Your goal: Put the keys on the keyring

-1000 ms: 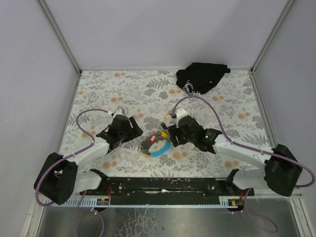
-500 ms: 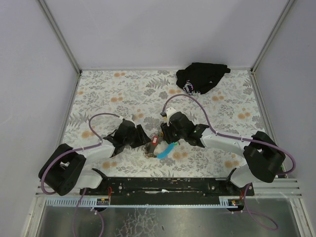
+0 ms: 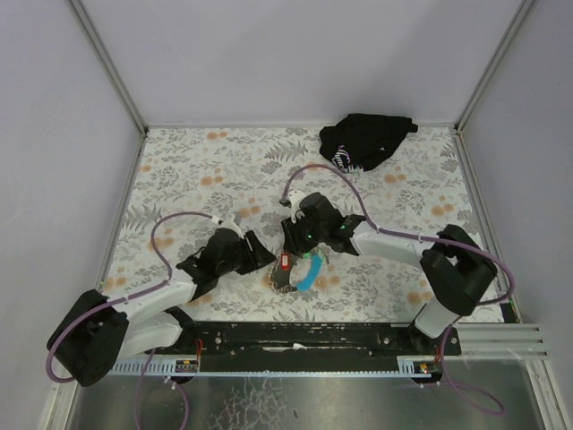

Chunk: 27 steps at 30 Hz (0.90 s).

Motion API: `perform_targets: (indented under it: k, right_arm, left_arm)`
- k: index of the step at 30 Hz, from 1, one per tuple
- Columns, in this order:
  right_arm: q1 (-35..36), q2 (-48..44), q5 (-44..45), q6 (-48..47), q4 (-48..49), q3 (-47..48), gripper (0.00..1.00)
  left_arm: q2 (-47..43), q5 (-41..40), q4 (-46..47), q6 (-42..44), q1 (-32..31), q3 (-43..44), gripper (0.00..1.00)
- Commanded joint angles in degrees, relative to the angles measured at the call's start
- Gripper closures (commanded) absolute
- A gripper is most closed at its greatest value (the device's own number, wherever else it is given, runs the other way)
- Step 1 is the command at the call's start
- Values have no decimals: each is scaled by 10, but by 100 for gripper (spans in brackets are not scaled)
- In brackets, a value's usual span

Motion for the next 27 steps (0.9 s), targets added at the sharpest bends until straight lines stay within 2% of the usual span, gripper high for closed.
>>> perform_targets:
  k: [1, 5, 11, 27]
  right_arm:
    - [-3, 21, -55, -4, 23, 34, 62]
    - [-3, 57, -67, 2, 27, 45, 63]
    - [-3, 84, -82, 13, 42, 52, 68]
    - [-3, 130, -93, 28, 55, 69, 76]
  left_arm:
    - [-41, -38, -31, 33, 37, -9, 48]
    - [-39, -11, -17, 48, 69, -16, 48]
    - [-8, 12, 8, 53, 85, -17, 48]
    - [16, 41, 38, 50, 93, -26, 48]
